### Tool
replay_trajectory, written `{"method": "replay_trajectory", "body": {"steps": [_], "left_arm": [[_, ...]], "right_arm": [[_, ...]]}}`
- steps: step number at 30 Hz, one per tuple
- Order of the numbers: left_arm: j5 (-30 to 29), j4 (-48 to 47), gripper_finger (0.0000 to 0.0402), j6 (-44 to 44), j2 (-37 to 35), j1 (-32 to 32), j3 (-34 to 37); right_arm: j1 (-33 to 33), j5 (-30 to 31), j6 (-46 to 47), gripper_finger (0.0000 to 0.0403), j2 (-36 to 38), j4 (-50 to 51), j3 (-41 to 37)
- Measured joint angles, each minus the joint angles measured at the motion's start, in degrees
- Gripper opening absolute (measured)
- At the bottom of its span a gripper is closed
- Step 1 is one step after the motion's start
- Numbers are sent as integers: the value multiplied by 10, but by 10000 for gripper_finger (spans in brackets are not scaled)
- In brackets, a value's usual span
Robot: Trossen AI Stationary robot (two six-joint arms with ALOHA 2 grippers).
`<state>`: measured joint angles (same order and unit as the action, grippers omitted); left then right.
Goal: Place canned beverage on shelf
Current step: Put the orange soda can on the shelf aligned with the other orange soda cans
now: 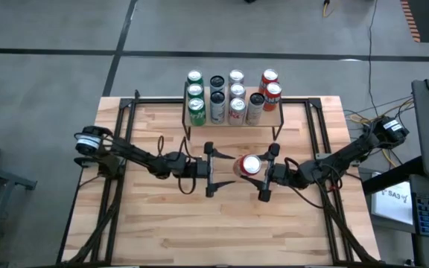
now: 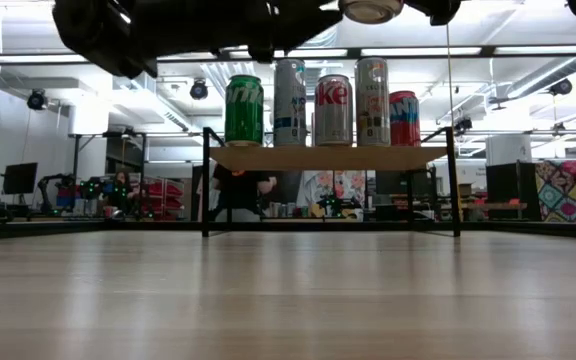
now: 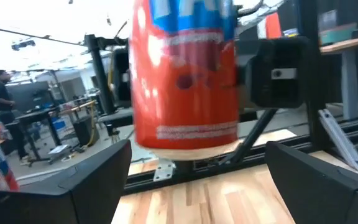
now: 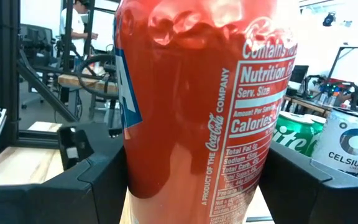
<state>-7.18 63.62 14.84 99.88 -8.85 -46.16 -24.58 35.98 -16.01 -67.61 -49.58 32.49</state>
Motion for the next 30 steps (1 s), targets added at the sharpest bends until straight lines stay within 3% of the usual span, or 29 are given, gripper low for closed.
{"method": "replay_trajectory", "body": {"steps": [30], "left_arm": [[16, -22, 355, -18, 51, 2, -73]], "right_arm": [[0, -2, 12, 275, 0, 16, 0]]}}
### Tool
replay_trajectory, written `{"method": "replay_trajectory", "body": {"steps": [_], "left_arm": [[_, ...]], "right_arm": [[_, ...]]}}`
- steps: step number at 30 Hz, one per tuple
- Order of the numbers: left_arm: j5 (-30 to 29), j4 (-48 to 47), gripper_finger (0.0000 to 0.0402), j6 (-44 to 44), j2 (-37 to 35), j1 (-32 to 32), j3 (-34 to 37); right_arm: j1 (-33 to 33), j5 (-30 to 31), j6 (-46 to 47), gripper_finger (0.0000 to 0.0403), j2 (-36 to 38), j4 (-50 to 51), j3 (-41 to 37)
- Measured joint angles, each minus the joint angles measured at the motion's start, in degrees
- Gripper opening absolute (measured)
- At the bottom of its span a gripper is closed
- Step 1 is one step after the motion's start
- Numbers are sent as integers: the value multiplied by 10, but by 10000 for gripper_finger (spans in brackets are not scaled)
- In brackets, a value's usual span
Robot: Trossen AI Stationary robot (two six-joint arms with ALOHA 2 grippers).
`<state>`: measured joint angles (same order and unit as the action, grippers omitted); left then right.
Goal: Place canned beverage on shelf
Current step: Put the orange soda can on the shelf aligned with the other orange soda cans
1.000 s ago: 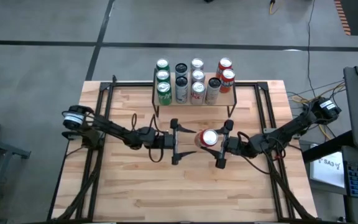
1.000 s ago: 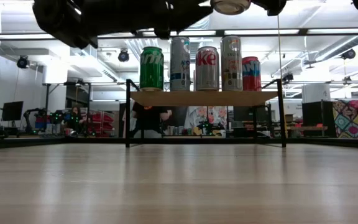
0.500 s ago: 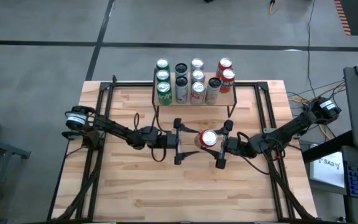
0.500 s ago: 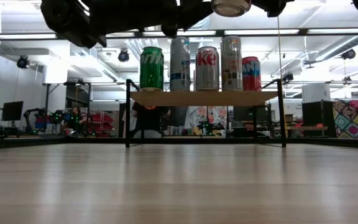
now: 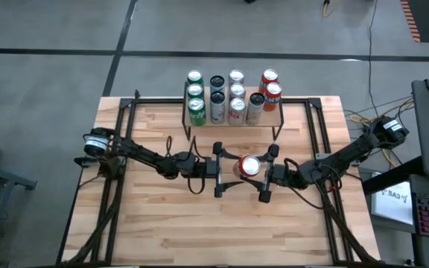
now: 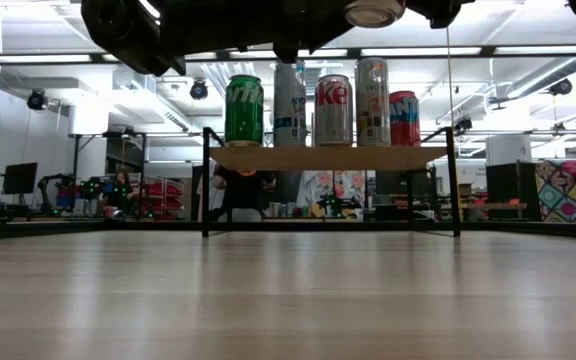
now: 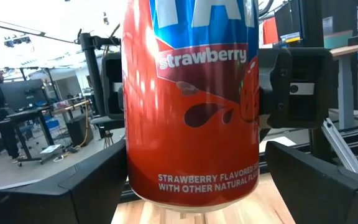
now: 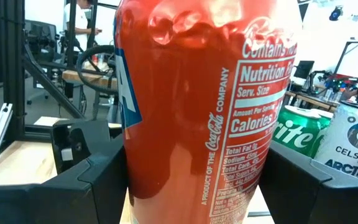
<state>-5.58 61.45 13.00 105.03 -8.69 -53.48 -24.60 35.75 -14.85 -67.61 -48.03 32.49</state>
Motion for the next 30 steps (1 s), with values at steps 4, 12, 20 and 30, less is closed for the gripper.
{"method": "replay_trajectory", "body": {"steps": [4, 12, 20, 30], "left_arm": [[0, -1, 354, 0, 2, 0, -3], [0, -3, 309, 0, 1, 0, -3], [-5, -3, 287, -1, 1, 0, -3], [-11, 7, 287, 1, 0, 0, 12]], "right_arm": [[0, -1, 0, 275, 0, 0, 0], [0, -2, 3, 275, 0, 10, 0], [0, -2, 5, 311, -2, 10, 0], [0, 3, 7, 348, 6, 20, 0]]}}
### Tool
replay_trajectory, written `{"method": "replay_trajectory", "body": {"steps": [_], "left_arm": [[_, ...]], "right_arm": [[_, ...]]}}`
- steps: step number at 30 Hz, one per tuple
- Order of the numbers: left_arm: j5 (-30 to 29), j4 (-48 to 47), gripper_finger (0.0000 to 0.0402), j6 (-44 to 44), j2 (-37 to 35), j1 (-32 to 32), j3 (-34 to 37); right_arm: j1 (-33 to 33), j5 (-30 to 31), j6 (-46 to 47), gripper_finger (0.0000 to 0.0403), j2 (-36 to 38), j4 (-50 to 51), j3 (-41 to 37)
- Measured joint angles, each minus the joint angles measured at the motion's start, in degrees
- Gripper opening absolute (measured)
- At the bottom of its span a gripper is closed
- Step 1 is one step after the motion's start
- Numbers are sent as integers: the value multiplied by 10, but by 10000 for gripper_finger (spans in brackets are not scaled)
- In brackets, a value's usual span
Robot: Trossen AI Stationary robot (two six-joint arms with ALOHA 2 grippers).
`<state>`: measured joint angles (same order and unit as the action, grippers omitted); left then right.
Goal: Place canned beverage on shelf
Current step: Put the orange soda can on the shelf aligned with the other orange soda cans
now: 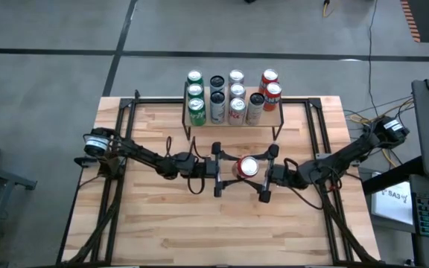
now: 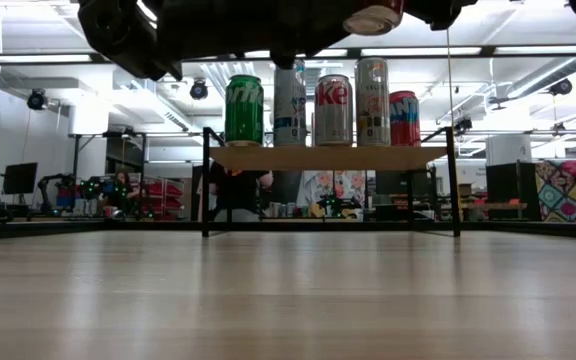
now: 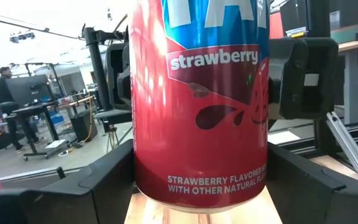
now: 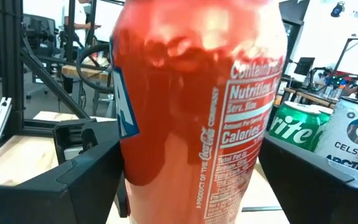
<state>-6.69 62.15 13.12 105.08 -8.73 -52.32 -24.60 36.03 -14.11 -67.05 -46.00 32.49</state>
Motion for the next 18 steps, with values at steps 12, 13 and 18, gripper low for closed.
{"method": "replay_trajectory", "body": {"steps": [12, 13, 18], "left_arm": [[-79, -9, 287, 17, -1, -1, 21], [-81, -7, 287, 17, -1, 0, 21], [-84, -3, 287, 18, 0, -1, 18]], "right_arm": [[0, 4, 7, 347, 34, 16, 12], [1, 6, 7, 347, 33, 27, 20], [0, 57, 32, 347, 32, 150, 81]]}}
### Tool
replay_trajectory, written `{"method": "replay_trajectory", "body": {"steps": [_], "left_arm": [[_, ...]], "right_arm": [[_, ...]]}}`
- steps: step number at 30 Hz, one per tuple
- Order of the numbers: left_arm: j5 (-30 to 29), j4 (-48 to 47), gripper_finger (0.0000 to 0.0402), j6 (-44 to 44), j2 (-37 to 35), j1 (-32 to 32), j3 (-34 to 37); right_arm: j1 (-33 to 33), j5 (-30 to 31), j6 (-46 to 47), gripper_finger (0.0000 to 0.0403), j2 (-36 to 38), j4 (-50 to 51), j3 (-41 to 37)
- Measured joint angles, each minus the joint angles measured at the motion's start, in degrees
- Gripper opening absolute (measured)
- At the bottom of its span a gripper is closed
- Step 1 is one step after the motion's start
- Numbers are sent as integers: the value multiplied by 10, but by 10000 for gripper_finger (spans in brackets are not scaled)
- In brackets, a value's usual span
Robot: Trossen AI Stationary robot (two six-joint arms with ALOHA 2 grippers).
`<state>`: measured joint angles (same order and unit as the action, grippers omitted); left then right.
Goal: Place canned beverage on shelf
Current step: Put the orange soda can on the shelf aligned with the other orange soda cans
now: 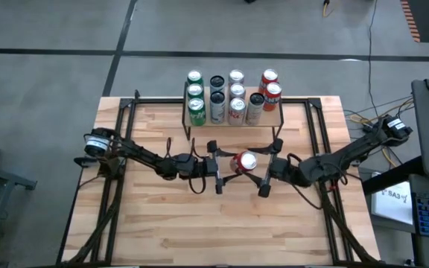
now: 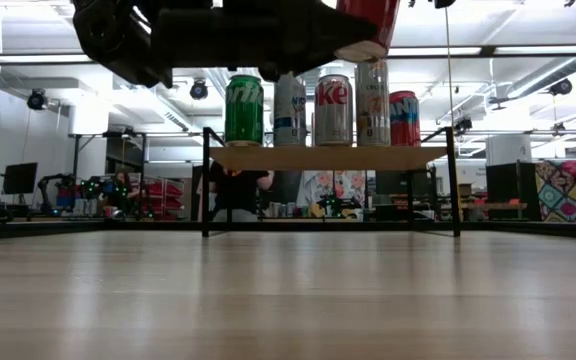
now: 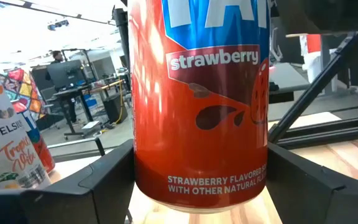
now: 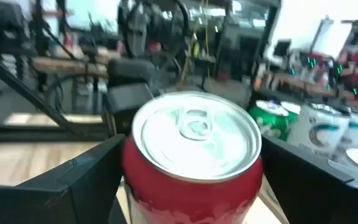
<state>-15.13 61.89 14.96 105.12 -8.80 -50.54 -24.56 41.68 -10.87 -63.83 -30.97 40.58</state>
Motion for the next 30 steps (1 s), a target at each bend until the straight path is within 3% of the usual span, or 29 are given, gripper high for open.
{"method": "replay_trajectory", "body": {"steps": [5, 10, 20, 30], "left_arm": [[-1, 6, 287, 0, 0, 0, -3], [-2, 9, 287, -4, 0, 0, -4], [1, 11, 287, -24, -1, 0, -6], [0, 12, 297, -34, -2, 0, -6]], "right_arm": [[1, 5, 36, 334, 0, 96, 49], [1, 6, 53, 282, -1, 129, 70], [1, 12, 110, 282, -1, 250, 130], [1, 12, 115, 282, -1, 265, 141]]}}
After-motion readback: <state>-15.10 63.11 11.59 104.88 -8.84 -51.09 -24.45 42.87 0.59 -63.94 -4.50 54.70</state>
